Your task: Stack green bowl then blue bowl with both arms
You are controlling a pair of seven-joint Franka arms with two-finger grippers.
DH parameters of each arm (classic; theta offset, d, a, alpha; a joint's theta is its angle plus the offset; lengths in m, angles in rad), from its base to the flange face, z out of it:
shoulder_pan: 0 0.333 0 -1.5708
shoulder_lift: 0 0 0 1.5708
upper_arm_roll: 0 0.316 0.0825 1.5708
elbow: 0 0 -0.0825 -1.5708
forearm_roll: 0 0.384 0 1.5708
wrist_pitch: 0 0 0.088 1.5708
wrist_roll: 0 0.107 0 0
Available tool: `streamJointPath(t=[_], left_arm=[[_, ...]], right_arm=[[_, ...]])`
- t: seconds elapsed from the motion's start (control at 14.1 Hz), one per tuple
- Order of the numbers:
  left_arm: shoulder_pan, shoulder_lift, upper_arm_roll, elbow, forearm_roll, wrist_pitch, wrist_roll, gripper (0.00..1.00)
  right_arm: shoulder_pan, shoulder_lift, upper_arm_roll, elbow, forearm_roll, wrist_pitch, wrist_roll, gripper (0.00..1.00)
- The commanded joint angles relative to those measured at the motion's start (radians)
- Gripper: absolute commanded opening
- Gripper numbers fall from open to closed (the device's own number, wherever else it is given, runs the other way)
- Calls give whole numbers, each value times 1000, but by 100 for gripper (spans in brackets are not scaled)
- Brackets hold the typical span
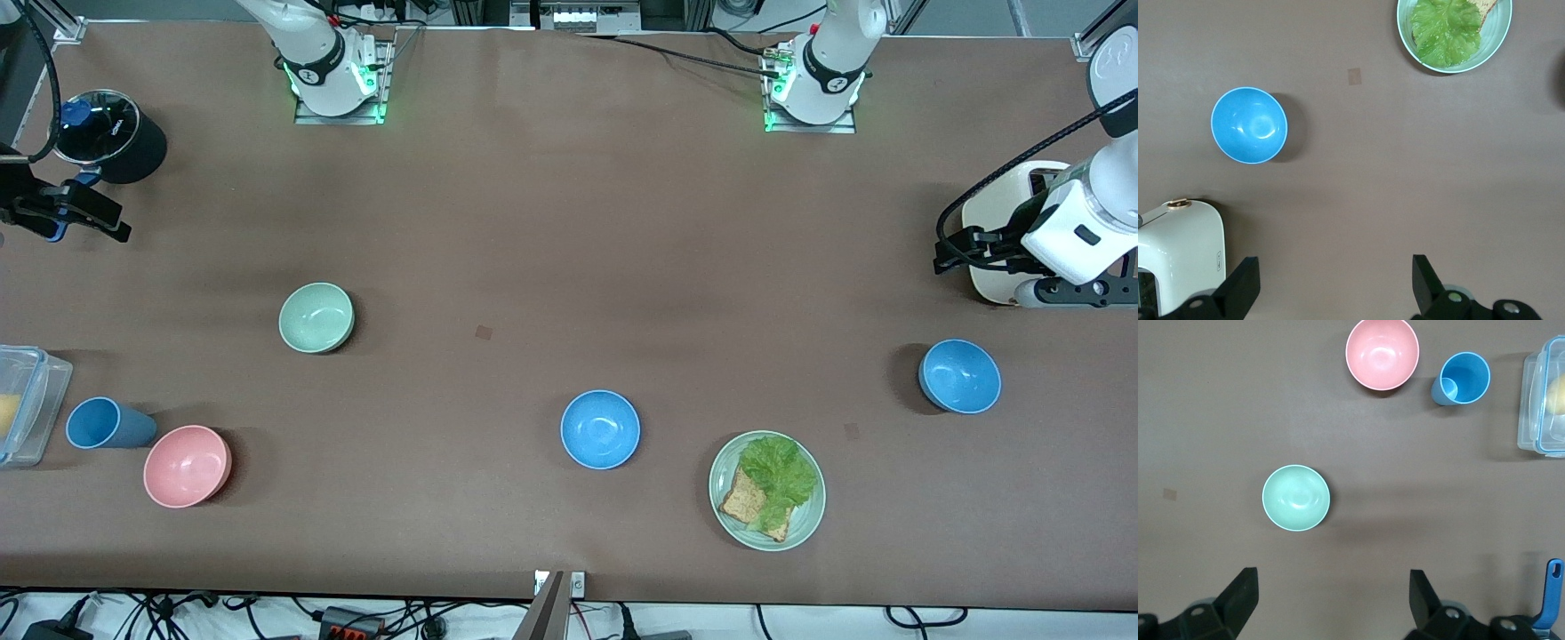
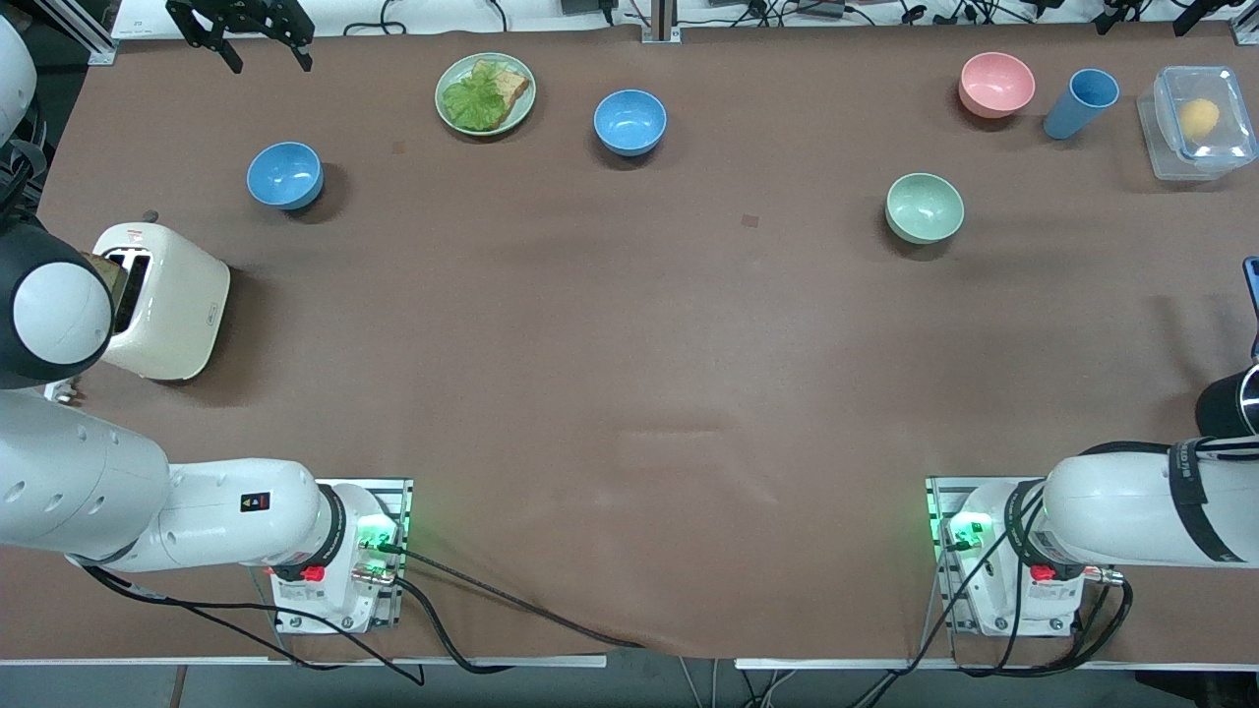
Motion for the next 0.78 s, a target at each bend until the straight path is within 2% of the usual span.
streamJointPath(t=[0.0, 0.35, 0.5, 0.71], left_arm=[[3, -1, -7, 16, 16, -21, -11, 100], [3, -1, -7, 19, 14, -21, -9, 100], [3, 1, -7, 21, 14, -21, -11, 100], [3, -1, -7, 21, 14, -35, -11, 100]], right_arm=[[2, -21, 3, -27, -13, 18, 0, 100], [0, -15, 3, -27, -13, 14, 0, 100], [5, 26, 6, -23, -12, 38, 3, 100], [26, 144, 11, -29, -13, 74, 7, 100]])
